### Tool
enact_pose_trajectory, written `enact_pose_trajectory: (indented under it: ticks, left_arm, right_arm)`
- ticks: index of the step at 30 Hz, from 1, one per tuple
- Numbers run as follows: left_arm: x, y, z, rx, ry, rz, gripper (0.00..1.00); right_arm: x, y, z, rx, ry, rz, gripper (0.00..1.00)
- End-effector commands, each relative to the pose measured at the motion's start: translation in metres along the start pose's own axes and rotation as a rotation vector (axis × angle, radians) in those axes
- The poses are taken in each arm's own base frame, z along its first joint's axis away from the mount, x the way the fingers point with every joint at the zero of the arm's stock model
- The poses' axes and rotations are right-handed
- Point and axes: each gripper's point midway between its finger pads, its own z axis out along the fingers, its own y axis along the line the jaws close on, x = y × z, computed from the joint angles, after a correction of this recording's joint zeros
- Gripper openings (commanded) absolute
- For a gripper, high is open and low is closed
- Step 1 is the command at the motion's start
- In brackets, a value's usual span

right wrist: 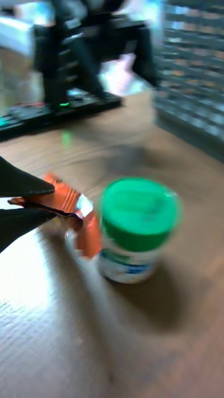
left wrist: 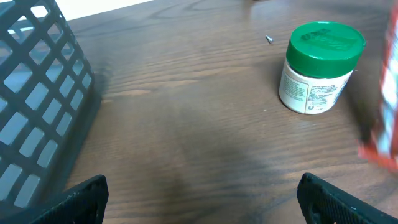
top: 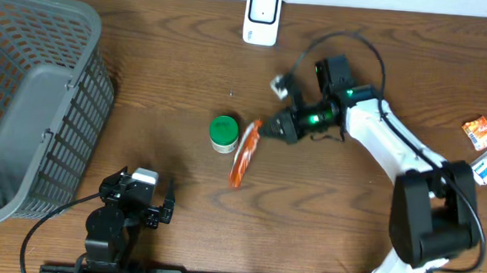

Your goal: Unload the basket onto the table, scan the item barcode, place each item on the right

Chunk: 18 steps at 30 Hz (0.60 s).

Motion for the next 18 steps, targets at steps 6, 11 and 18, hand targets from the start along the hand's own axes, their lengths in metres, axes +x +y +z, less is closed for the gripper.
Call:
enact_pose_trajectory:
  ticks: [6,11,18]
  left_arm:
    - [0.007,-0.002,0.002,0.009,0.018,-0.011,0.98]
    - [0.007,-0.002,0.002,0.009,0.018,-0.011,0.98]
    - [0.007,-0.002,0.002,0.009,0.018,-0.011,0.98]
  right_arm:
    - [0.044,-0.035,-0.033,-0.029,-0.004,-0.205,0.01]
    - [0.041,-0.066,-0.056,0.093,-0.021,0.015,0.99]
    - [0.005,-0.068,-0.089,0.134,-0.126,0.189,0.33]
